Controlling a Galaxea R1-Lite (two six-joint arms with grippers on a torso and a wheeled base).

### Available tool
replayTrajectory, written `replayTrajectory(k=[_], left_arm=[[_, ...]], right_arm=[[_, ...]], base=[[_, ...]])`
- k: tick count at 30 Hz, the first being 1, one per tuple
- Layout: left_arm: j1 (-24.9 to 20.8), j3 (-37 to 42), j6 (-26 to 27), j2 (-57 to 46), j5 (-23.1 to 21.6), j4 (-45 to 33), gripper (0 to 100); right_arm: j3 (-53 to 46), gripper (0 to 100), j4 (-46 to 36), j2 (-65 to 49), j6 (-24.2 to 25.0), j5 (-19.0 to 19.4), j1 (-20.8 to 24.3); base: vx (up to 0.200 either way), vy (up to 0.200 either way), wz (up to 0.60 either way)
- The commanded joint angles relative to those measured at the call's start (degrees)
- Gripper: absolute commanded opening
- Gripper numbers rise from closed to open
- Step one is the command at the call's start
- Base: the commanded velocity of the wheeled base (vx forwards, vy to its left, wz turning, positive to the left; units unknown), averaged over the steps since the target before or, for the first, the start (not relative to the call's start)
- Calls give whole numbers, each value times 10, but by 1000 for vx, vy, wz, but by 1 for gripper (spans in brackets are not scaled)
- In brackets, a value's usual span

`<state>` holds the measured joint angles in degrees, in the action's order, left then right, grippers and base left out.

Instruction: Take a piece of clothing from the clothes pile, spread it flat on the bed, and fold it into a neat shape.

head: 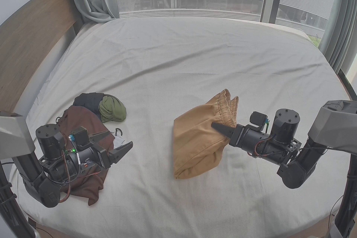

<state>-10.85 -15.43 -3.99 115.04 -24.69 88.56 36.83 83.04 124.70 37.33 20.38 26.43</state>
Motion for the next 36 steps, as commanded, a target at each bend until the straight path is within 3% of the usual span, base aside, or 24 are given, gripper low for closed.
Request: replayTrajectory(k=[1, 36], left_arm=[[-36, 1, -6, 12, 15, 0, 100], [-40, -5, -11, 11, 20, 0, 100]], right_arm=[[40, 0, -24, -7, 0, 0, -1], [325, 0, -245, 45, 0, -2, -18]], base=[[0, 0, 0], [0, 0, 0]])
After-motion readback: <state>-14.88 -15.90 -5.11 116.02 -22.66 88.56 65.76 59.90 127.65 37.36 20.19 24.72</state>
